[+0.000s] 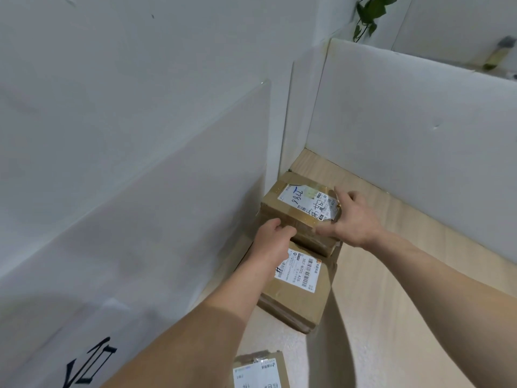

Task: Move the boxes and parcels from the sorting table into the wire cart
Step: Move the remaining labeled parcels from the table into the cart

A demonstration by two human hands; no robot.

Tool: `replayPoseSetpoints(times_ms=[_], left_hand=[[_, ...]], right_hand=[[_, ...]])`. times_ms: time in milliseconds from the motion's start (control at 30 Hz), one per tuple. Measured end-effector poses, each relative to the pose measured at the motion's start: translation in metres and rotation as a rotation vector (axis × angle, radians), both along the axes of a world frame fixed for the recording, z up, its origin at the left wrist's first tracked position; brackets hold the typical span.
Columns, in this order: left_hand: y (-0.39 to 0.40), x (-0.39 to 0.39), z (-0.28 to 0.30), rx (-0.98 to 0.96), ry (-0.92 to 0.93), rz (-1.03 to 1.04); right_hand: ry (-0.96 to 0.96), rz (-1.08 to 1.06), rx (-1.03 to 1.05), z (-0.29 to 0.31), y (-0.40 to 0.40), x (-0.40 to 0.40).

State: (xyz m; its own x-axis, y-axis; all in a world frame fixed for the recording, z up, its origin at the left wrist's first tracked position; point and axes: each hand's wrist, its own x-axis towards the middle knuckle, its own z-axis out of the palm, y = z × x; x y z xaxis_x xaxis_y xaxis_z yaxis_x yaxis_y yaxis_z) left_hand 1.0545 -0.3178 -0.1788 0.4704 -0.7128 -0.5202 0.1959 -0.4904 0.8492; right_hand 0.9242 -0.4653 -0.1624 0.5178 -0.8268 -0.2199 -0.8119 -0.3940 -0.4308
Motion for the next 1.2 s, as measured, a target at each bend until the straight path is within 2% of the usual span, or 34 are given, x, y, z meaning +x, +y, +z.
replayPoseSetpoints(times_ms=[167,533,900,1200], left_hand=[[-0.005,-0.003,0.003,-0.059,0.040,0.005],[0.011,-0.023,0.021,-0.222,0.077,0.021],[0.058,-0.108,0.048,-0.225,0.064,0.029],[0.115,-0.205,0.027,-0.173,0.111,0.020]], right_hand=[[0.139,0.082,-0.059,-0.006,-0.002,-0.001],[-0.093,-0.097,-0.154,0.001,0.041,-0.030],[-0.226,-0.329,-0.243,0.002,0.130,-0.114],[-0.281,-0.333,-0.080,-0.012,0.199,-0.210]])
